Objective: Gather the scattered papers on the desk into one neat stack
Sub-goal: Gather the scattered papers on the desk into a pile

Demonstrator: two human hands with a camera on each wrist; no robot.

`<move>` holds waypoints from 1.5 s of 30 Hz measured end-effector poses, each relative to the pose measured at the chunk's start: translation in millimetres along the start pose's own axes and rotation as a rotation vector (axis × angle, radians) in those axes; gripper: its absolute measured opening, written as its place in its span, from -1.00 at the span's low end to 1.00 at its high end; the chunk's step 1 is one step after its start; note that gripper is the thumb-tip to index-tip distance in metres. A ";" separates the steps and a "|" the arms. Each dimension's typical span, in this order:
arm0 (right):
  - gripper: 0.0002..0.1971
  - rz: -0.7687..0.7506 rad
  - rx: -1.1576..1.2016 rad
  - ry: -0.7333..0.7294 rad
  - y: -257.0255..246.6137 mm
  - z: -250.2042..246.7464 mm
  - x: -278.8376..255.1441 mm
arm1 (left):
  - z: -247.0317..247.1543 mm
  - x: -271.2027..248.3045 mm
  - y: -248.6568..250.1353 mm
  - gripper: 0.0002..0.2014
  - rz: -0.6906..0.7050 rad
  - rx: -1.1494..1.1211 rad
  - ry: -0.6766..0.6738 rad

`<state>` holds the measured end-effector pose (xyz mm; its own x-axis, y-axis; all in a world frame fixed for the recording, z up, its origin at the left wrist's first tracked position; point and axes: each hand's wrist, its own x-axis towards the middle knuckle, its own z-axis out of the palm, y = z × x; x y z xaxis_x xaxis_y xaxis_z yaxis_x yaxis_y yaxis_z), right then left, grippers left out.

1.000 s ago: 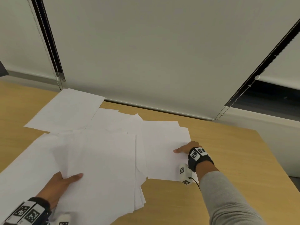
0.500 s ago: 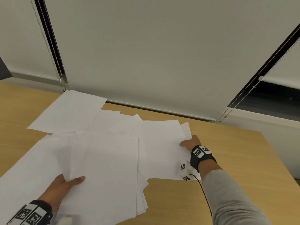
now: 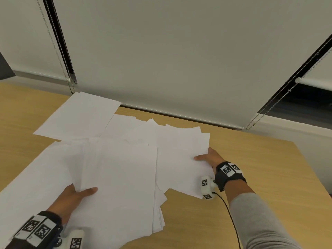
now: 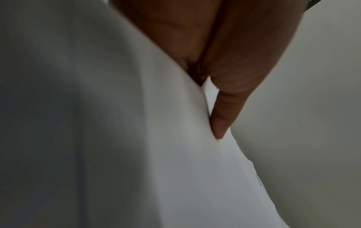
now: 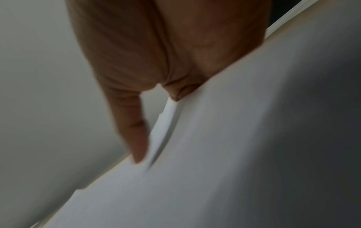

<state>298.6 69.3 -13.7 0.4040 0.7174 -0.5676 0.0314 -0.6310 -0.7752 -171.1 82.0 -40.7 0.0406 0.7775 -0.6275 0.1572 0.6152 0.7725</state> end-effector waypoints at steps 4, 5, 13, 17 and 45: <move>-0.36 -0.035 0.026 0.026 -9.3 -3.0 -17.4 | 0.6 -3.0 -2.7 -0.69 0.019 -0.017 -0.008; -0.40 -0.046 0.044 0.022 -14.3 -7.5 -21.8 | -0.1 -3.6 -2.8 -0.67 0.021 -0.022 -0.012; -0.47 -0.126 0.112 0.012 -45.6 -11.3 -51.7 | -1.9 -3.7 -4.0 -0.56 0.024 -0.028 -0.034; -0.54 -0.326 0.111 0.001 -102.3 -30.5 -89.4 | -2.3 -5.1 -5.9 -0.59 0.033 -0.024 -0.040; -0.34 -0.199 0.373 -0.203 5.1 78.6 -167.0 | -12.2 -18.9 9.4 -0.14 0.006 -0.441 -0.211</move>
<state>159.4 -30.5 55.3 0.2349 0.8805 -0.4117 -0.2554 -0.3528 -0.9002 -182.4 74.7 -20.3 0.2462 0.7663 -0.5935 -0.2748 0.6424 0.7154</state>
